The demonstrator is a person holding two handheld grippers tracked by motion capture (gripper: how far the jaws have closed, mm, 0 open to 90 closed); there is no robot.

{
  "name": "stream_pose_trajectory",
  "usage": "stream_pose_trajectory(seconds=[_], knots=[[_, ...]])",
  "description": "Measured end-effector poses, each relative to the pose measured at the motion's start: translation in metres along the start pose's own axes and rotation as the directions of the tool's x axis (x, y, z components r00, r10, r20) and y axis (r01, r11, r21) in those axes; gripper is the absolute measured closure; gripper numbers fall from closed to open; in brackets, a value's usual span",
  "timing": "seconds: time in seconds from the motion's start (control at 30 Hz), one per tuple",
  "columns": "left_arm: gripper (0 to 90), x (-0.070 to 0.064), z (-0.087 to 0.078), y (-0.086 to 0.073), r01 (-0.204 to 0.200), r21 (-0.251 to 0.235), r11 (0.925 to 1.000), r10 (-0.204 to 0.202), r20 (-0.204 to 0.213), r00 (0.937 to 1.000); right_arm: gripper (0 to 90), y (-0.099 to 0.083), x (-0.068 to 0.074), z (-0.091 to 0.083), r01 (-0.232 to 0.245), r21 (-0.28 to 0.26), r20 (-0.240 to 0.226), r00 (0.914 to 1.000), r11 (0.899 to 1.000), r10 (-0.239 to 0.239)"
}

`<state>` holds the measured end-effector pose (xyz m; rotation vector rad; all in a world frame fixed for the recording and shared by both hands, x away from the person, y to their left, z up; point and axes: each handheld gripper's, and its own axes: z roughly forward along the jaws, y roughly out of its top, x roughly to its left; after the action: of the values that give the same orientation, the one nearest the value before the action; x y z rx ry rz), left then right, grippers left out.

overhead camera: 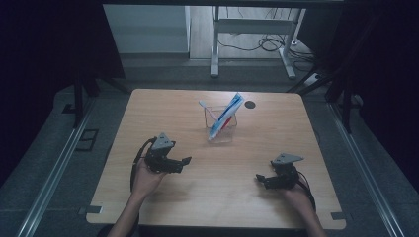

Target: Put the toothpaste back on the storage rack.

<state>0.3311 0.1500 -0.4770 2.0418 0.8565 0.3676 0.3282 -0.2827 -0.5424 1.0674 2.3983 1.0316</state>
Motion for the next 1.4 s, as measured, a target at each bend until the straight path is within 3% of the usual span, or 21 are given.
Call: stream_pose_trajectory(seconds=[0.4,0.63,0.9,1.2,1.4], knots=[[13.7,0.006,-0.001,-0.035,0.067,0.014,0.9977,-0.067,-0.003,0.9978,14.1,0.000,0.000,0.000,-0.002,0.000,0.001,1.0000,1.000,0.002],[13.7,0.004,-0.001,-0.051,0.081,0.034,0.9961,-0.080,-0.011,0.9967,14.0,0.000,0.000,0.000,-0.003,-0.001,0.001,1.0000,1.000,0.003],[13.7,-0.003,0.005,-0.064,0.056,0.098,0.9937,-0.053,-0.030,0.9981,14.0,0.000,0.000,0.000,-0.003,-0.001,0.001,1.0000,1.000,0.003],[13.6,-0.007,0.015,-0.072,0.032,0.179,0.9833,-0.022,-0.057,0.9981,14.0,0.000,0.000,0.000,-0.002,-0.001,0.002,1.0000,1.000,0.002],[13.2,-0.010,0.017,-0.072,0.024,0.186,0.9823,-0.012,-0.070,0.9975,14.0,0.000,0.000,0.000,-0.002,-0.001,0.002,1.0000,1.000,0.002]])
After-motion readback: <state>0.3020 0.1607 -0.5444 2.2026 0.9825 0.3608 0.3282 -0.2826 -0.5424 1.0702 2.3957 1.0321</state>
